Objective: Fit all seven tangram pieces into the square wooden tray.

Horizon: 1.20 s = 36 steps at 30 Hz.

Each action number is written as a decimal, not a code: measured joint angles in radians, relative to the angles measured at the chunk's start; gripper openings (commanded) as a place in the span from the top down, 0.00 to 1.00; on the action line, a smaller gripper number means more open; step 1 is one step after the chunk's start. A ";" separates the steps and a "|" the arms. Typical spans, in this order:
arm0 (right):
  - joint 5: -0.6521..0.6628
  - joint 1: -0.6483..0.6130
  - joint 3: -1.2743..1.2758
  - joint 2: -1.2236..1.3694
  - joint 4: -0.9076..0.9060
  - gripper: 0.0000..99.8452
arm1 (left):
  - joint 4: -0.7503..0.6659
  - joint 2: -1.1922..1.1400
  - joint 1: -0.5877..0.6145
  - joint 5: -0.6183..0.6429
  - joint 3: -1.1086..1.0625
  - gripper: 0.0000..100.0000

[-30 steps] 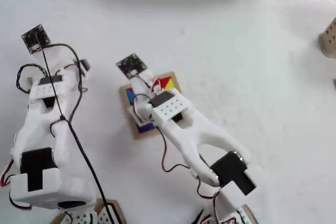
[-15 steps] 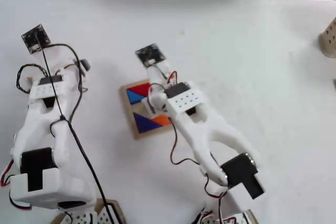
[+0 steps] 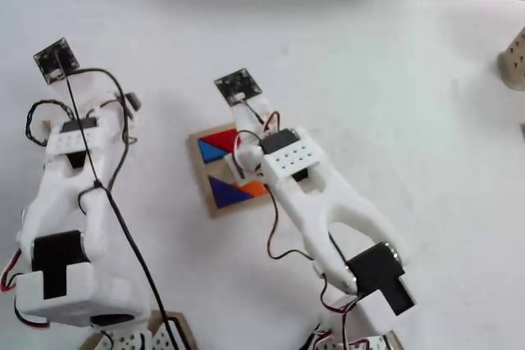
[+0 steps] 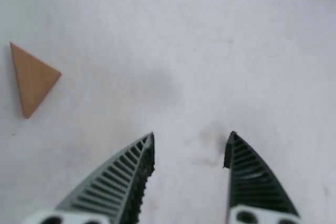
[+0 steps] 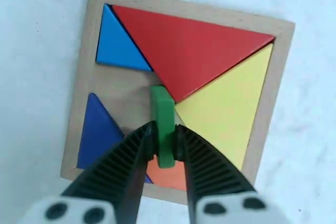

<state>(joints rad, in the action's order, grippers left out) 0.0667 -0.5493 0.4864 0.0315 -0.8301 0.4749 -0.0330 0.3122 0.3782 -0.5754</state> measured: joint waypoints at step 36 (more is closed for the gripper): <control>0.069 0.565 0.170 -0.210 -0.158 0.77 | 0.046 -0.006 -0.086 -0.009 0.000 0.77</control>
<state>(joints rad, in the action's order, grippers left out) 0.1358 0.0153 0.6567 -0.1788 -0.9881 0.5209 -0.0391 0.2263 0.3690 -0.5754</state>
